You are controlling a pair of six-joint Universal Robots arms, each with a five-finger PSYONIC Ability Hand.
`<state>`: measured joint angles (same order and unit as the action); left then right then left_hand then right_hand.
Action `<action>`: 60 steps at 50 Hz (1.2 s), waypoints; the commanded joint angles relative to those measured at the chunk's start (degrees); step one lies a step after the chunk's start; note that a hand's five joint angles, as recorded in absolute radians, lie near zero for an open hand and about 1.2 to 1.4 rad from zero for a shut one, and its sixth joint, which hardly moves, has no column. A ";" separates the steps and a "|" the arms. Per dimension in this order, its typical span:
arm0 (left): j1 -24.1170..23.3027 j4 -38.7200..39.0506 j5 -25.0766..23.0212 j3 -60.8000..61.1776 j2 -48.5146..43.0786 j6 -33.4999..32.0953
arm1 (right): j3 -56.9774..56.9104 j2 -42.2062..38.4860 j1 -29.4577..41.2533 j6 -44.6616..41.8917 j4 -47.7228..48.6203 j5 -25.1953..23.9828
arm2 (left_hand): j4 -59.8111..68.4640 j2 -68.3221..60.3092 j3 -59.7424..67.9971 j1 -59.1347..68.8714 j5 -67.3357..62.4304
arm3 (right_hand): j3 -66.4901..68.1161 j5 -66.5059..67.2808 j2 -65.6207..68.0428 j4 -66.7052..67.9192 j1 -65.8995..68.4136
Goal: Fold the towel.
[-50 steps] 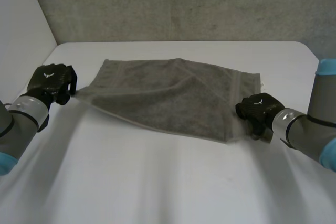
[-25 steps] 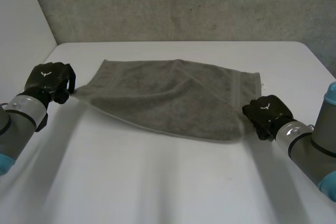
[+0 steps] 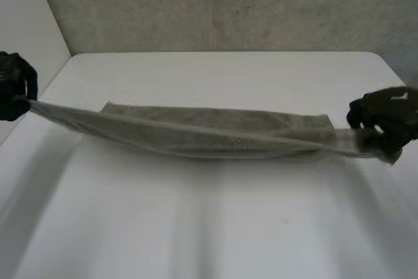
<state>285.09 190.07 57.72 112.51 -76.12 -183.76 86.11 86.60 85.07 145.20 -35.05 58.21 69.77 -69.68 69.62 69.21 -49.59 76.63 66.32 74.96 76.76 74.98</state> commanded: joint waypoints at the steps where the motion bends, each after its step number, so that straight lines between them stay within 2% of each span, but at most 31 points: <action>1: 1.44 0.91 -2.52 1.40 -0.69 1.30 | -4.10 -2.03 -2.28 0.18 -1.25 -3.45 | 10.23 -10.32 10.38 10.79 -20.41 | 3.37 3.68 5.04 3.24 5.02; 5: -0.50 2.58 -2.00 0.08 -7.11 0.77 | -7.19 -7.58 -1.49 0.61 -1.25 -2.92 | 10.23 -10.32 10.38 10.79 -20.41 | 3.37 3.68 5.04 3.24 5.02; 7: -5.57 4.59 -0.16 -3.68 -14.28 0.95 | -10.60 -12.57 -0.27 1.23 -1.25 -1.35 | 10.23 -10.32 10.38 10.79 -20.41 | 3.37 3.68 5.04 3.24 5.02; 8: -5.60 4.60 -0.15 -3.70 -14.32 0.95 | -10.61 -12.59 -0.26 1.23 -1.25 -1.34 | 10.23 -10.32 10.38 10.79 -20.41 | 3.37 3.68 5.04 3.24 5.02; 10: -10.06 5.30 4.66 -7.81 -21.40 0.78 | -14.55 -17.58 2.45 2.72 -0.99 0.67 | 10.23 -10.32 10.38 10.79 -20.41 | 3.37 3.68 5.04 3.24 5.02; 13: -11.75 5.39 7.50 -10.11 -24.87 0.60 | -16.94 -20.50 3.70 3.43 -0.55 1.91 | 10.23 -10.32 10.38 10.79 -20.41 | 3.37 3.68 5.04 3.24 5.02; 15: -14.02 5.48 11.96 -14.57 -30.20 0.42 | -20.53 -24.88 5.71 4.56 1.29 4.71 | 10.23 -10.32 10.38 10.79 -20.41 | 3.37 3.68 5.04 3.24 5.02; 18: -15.26 5.48 14.17 -19.49 -34.60 0.60 | -23.26 -27.87 7.38 5.71 4.53 7.61 | 10.23 -10.32 10.38 10.79 -20.41 | 3.37 3.68 5.04 3.24 5.02; 25: -17.64 5.13 15.58 -29.54 -43.59 0.69 | -28.63 -33.86 10.11 7.73 13.34 14.04 | 10.23 -10.32 10.38 10.79 -20.41 | 3.37 3.68 5.04 3.24 5.02; 28: -20.18 4.96 19.26 -36.64 -49.55 0.69 | -31.17 -37.54 11.08 8.96 18.77 17.02 | 10.23 -10.32 10.38 10.79 -20.41 | 3.37 3.68 5.04 3.24 5.02; 35: -21.15 5.04 22.61 -42.18 -55.44 0.60 | -32.67 -41.41 11.78 9.23 22.30 18.43 | 10.23 -10.32 10.38 10.79 -20.41 | 3.37 3.68 5.04 3.24 5.02; 37: -21.33 5.04 22.52 -42.81 -56.51 0.60 | -32.68 -41.95 11.87 9.14 22.39 18.43 | 10.23 -10.32 10.38 10.79 -20.41 | -0.10 0.21 1.57 -0.23 1.55; 38: -21.85 5.04 22.35 -43.24 -57.38 0.60 | -32.59 -42.38 11.87 9.14 22.48 18.35 | 10.23 -10.32 10.38 10.79 -20.41 | -23.41 -23.11 -21.74 -23.54 -21.77; 39: -22.55 5.22 22.35 -43.33 -58.00 0.60 | -32.50 -42.82 11.96 9.14 22.48 18.35 | 10.23 -10.32 10.38 10.79 -20.41 | -33.14 -32.83 -31.47 -33.27 -31.49; 41: -22.99 5.31 22.44 -43.34 -58.52 0.51 | -32.59 -43.26 12.04 9.14 22.66 18.35 | 10.23 -10.32 10.38 10.79 -20.41 | -36.24 -35.93 -34.56 -36.36 -34.59; 42: -23.09 5.39 22.52 -43.34 -58.88 0.51 | -32.59 -43.53 12.05 9.14 22.74 18.61 | 10.23 -10.32 10.38 10.79 -20.41 | -48.42 -48.11 -46.75 -48.55 -46.77; 43: -23.09 5.39 22.52 -43.34 -58.88 0.51 | -32.59 -43.53 12.05 9.14 22.75 18.61 | 10.23 -10.32 10.38 10.79 -20.41 | -48.54 -48.23 -46.87 -48.67 -46.90; 44: -23.09 5.39 22.61 -43.34 -59.05 0.42 | -32.50 -43.62 12.05 9.14 22.75 18.96 | 10.23 -10.32 10.38 10.79 -20.41 | -66.63 -66.32 -64.96 -66.76 -64.98; 45: -23.17 5.39 22.87 -43.34 -59.14 0.42 | -32.41 -43.62 12.13 9.14 22.83 19.40 | -16.89 16.80 -16.74 -16.33 6.71 | -66.63 -66.32 -64.96 -66.76 -64.98; 46: -23.17 5.39 22.88 -43.34 -59.14 0.42 | -32.41 -43.62 12.13 9.14 22.83 19.40 | -17.16 17.07 -17.01 -16.60 6.98 | -66.63 -66.32 -64.96 -66.76 -64.98; 48: -23.17 5.39 23.05 -43.34 -59.23 0.42 | -32.41 -43.18 12.05 9.31 23.18 19.84 | -55.14 55.05 -54.99 -54.58 44.97 | -66.63 -66.32 -64.96 -66.76 -64.98; 50: -23.09 5.39 22.97 -43.42 -59.14 0.16 | -32.41 -42.83 12.13 9.49 23.79 19.93 | -59.77 59.68 -59.62 -59.21 49.59 | -66.63 -66.32 -64.96 -66.76 -64.98; 54: -23.09 5.39 22.96 -43.60 -58.97 -0.28 | -31.45 -41.68 12.31 10.63 26.09 20.02 | -59.38 59.30 -59.24 -58.82 49.21 | -66.63 -66.32 -64.96 -66.76 -64.98; 60: -22.82 5.22 23.05 -42.90 -58.27 -0.46 | -26.36 -33.97 12.13 13.00 30.03 20.02 | -59.38 59.30 -59.24 -58.82 49.21 | -66.63 -66.32 -64.96 -66.76 -64.98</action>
<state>262.10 195.44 80.74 69.08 -134.99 -184.05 55.97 46.93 97.26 156.51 -7.88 78.30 10.37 -10.33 10.34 10.49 -1.77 13.31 3.42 13.48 14.23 13.04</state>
